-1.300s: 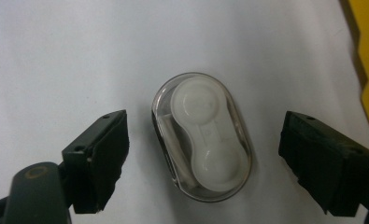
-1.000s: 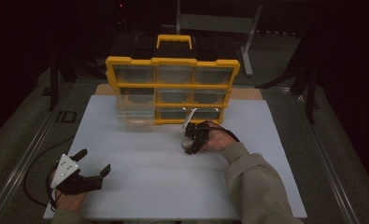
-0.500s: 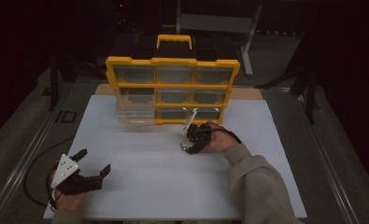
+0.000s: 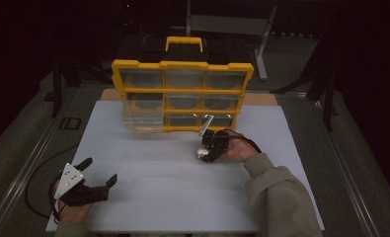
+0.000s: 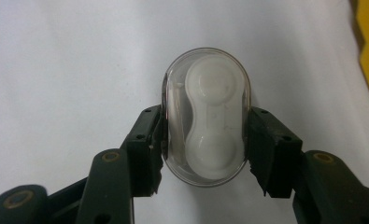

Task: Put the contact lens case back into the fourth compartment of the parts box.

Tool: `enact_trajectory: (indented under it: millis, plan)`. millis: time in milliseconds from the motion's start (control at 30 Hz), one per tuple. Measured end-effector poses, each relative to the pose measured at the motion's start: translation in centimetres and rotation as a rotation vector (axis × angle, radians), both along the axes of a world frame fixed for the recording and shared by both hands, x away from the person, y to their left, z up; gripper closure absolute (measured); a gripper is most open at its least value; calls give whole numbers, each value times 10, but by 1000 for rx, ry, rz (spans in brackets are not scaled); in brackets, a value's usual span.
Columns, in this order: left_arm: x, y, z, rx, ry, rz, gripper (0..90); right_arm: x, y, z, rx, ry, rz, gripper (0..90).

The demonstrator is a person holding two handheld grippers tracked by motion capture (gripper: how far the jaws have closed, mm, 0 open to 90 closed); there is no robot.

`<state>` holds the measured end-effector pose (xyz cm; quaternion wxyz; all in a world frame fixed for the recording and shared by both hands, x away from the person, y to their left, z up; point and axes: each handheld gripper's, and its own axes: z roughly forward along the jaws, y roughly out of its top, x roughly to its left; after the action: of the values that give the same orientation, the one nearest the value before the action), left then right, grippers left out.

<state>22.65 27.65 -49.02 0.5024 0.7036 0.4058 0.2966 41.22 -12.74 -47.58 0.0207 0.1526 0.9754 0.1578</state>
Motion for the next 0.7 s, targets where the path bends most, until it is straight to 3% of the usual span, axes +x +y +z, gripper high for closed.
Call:
enact_trajectory:
  millis: [200, 433, 700]
  plan:
    - [0, 0, 0, 0, 1, 0, 0, 3, -8, 7, 33, -11, -1, 487]
    - [0, 0, 0, 1, 0, 0, 0, 1, -14, 20, 72, 13, -56, 487]
    - [0, 0, 0, 3, 1, -1, 0, 1, -16, 32, 88, 4, -69, 487]
